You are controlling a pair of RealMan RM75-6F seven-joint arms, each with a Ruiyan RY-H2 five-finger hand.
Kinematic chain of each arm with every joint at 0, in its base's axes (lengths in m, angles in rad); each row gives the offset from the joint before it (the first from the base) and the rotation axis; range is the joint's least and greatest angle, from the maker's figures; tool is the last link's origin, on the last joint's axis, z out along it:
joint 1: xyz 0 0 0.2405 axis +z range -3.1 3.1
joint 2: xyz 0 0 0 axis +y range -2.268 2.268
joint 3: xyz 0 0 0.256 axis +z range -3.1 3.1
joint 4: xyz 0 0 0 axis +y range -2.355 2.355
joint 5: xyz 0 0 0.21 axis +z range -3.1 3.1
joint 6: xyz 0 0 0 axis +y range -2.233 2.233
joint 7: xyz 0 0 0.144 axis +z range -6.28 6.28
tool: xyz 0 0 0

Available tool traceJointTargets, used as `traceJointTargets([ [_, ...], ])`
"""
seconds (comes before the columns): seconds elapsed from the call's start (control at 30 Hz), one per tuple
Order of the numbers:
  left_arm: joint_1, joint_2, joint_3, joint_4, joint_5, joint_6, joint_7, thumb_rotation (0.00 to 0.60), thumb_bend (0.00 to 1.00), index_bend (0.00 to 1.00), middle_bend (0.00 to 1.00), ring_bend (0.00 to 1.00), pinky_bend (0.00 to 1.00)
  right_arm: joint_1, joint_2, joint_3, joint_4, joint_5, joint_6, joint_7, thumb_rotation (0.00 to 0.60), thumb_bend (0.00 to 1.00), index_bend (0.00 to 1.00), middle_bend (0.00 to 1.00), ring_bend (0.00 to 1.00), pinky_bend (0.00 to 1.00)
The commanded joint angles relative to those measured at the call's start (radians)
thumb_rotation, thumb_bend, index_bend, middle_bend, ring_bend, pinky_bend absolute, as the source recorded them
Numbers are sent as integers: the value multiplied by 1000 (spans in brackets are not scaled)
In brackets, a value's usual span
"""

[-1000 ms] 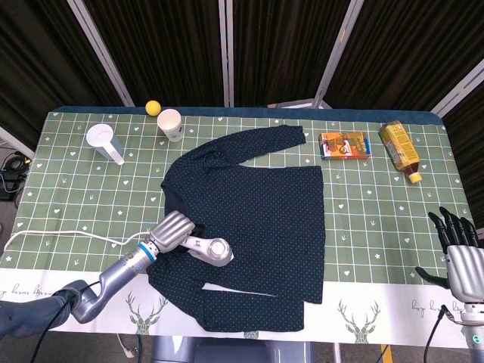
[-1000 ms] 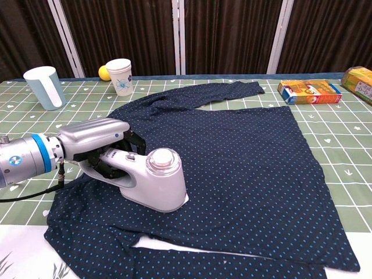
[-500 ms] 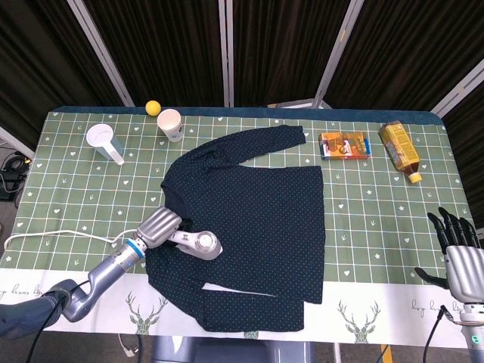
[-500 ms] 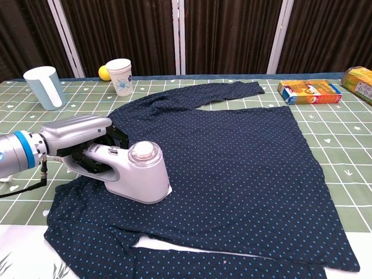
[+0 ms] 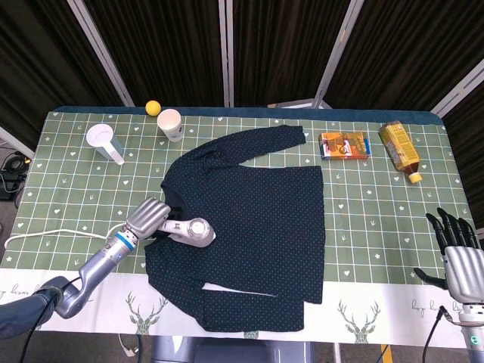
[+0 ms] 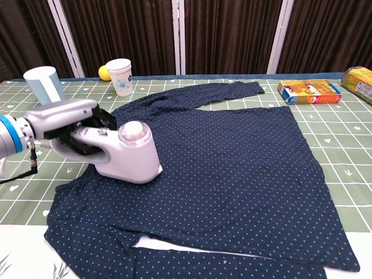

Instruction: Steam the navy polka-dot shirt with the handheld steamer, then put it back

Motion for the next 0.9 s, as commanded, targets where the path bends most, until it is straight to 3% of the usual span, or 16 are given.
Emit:
traceJointTargets([
  [0.03,5,23,-18,-3,-17,9,-18,600,664,1000,847,763,997,0,0,0,0,0,0,1,600,0,0,0,0,0],
  [0.33,51,64,-29,75,-73,1,-87,600,666,1000,847,763,997,0,-1,-3,-2,-4,0,-6,600,0,0,0,0,0],
  [0.67,107,33,-13,242,-110,-29,-191,600,640,990,826,758,976,4,-8,-6,-6,-6,-6,-26,600,0,0,0,0,0],
  [0.73,112,22,-8,276,-101,-27,-222,600,544,912,757,724,921,5,-10,-6,-7,-6,-7,-31,600,0,0,0,0,0],
  [0.77,113,19,-6,284,-99,-29,-229,600,443,815,679,676,860,5,-10,-6,-7,-5,-8,-32,600,0,0,0,0,0],
  [0.83,112,18,1,300,-94,-49,-242,600,268,604,476,548,704,5,-11,-6,-8,-5,-8,-36,600,0,0,0,0,0],
  [0.9,107,23,6,300,-99,-85,-235,600,85,383,200,350,481,5,-11,-7,-9,-6,-7,-38,600,0,0,0,0,0],
])
